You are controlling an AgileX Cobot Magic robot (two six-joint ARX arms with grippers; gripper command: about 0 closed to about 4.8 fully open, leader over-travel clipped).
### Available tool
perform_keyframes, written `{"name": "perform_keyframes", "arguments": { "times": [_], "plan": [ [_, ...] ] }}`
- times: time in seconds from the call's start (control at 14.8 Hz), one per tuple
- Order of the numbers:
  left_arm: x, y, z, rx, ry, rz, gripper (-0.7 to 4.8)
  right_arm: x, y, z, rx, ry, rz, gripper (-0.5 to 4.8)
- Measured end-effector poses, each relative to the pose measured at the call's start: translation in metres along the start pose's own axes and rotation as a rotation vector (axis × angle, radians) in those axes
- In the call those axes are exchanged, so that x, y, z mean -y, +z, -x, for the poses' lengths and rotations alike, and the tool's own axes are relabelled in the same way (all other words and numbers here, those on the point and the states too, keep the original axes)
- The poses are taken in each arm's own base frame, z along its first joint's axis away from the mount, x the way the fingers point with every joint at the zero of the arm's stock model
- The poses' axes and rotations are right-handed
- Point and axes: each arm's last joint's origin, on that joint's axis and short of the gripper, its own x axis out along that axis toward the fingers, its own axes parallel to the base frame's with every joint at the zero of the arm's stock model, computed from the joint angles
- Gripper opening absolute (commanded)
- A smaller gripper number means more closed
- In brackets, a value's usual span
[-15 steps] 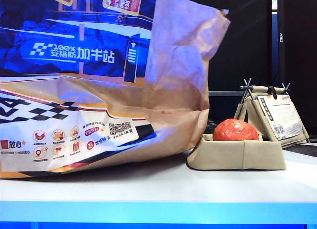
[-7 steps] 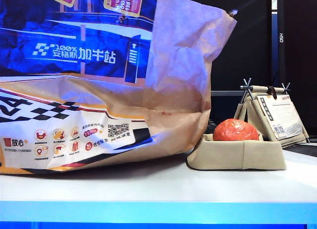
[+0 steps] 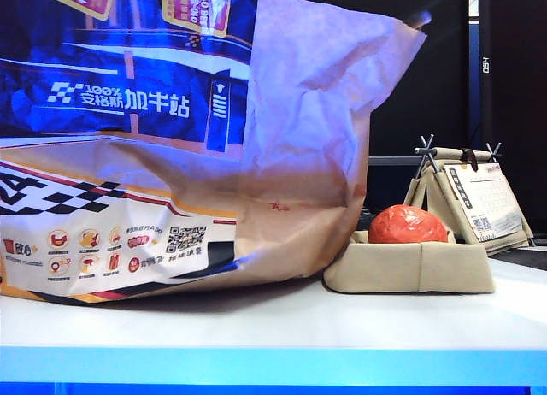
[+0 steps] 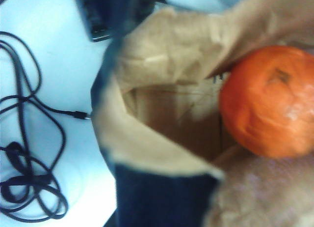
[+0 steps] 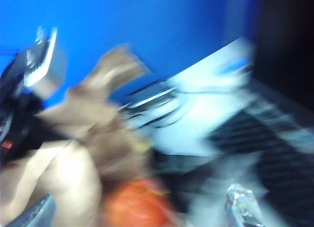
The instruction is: Open the paper bag and put two oranges into the paper bag.
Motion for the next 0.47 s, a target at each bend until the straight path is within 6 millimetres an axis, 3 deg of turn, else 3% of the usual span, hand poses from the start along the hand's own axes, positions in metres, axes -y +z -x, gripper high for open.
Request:
{"name": "perform_keyframes", "arguments": {
  "times": [0.14,0.27,0.47],
  "plan": [
    [-0.001,0.001,0.0,0.003,0.041,-0.001,0.48,-0.007,0.013,0.037,-0.019,-0.198,0.081,4.39],
    [-0.004,0.003,0.0,0.011,0.126,-0.007,0.48,-0.007,0.009,0.082,-0.137,-0.544,0.119,4.39],
    [-0.008,0.007,0.001,0.037,0.215,-0.021,0.48,0.019,-0.012,0.11,-0.342,-0.657,0.0,4.39]
  ]
}}
